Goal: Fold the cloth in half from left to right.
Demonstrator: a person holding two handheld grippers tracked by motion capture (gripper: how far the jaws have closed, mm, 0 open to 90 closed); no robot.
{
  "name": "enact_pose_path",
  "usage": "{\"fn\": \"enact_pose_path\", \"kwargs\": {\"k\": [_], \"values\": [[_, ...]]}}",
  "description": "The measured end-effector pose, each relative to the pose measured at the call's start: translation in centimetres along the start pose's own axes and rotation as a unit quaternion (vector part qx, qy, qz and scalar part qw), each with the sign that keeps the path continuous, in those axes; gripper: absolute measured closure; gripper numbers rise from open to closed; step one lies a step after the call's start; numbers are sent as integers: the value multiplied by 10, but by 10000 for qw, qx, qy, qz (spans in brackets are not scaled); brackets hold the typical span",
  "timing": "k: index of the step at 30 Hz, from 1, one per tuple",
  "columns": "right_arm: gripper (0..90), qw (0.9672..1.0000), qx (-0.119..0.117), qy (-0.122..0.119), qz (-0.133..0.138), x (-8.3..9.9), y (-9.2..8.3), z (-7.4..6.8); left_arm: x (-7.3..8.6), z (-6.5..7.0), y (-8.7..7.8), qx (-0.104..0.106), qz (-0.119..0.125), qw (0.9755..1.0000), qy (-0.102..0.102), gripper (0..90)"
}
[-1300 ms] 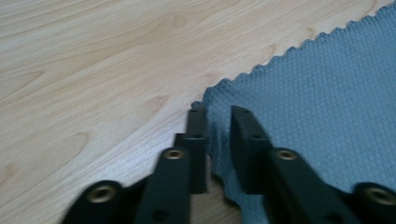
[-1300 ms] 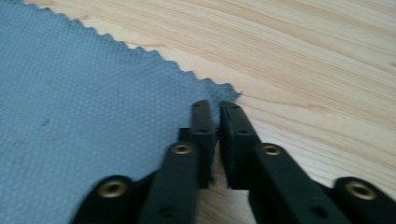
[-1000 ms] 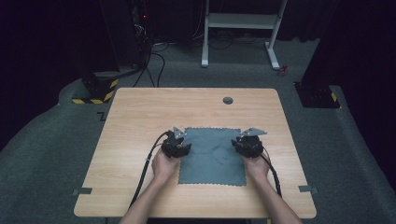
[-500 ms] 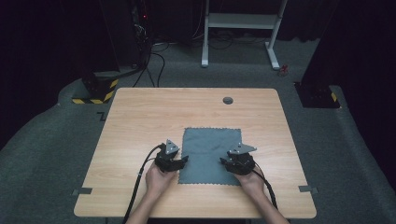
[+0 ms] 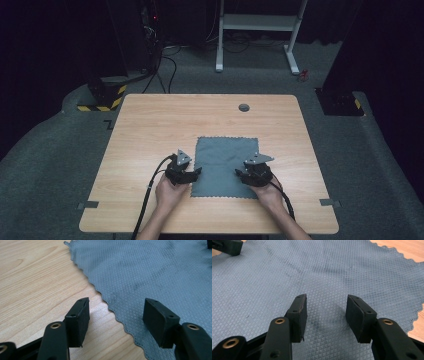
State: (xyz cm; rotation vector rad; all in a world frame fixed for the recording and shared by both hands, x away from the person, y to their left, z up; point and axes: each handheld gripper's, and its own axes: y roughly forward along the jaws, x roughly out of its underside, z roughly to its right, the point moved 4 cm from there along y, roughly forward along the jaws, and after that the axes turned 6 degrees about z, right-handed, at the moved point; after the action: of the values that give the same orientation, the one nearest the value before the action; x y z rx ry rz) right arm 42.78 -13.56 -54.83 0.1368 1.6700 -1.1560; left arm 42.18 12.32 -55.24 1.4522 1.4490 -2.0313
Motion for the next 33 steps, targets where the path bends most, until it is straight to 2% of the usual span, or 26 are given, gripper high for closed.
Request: {"fn": "enact_pose_path", "kwargs": {"k": [4,7,9,11,13,15,17,20,21,22,24,26,31,33], "values": [[524,9999,23,134,19,-2,1,-3,0,0,0,-22,-3,10000,-20,374],[527,9998,-128,168,49,-4,3,-10,0,0,0,11,-7,10000,-32,366],[529,9998,-161,110,77,-6,4,-18,0,0,0,0,3,10000,-93,350],[542,9997,-235,28,110,-8,4,-26,-2,0,2,27,0,10000,-95,372],[581,9994,-284,-62,207,-10,3,-35,-7,-3,5,62,-70,9999,-136,410],[640,9986,-392,-149,318,-12,2,-45,-14,-5,9,6,-75,9999,-123,390],[697,9974,-535,-389,274,-14,5,-56,-20,-7,14,14,-95,9999,-117,388],[749,9948,-793,-566,287,-19,8,-73,-28,-12,26,-113,-338,9994,26,391],[755,9942,-862,-566,306,-20,9,-78,-30,-15,29,-139,-390,9991,12,394],[759,9933,-923,-601,342,-22,10,-82,-33,-19,32,-156,-408,9990,-41,394],[761,9921,-1036,-614,345,-23,14,-89,-37,-25,35,-173,-278,9991,-275,401],[759,9915,-1038,-737,284,-24,19,-96,-40,-32,41,-260,-388,9985,-277,396],[755,9895,-1155,-822,292,-27,22,-111,-48,-43,56,-453,-481,9972,-352,408],[754,9884,-1218,-858,308,-28,24,-117,-52,-46,61,-569,-528,9966,-265,416]]}}
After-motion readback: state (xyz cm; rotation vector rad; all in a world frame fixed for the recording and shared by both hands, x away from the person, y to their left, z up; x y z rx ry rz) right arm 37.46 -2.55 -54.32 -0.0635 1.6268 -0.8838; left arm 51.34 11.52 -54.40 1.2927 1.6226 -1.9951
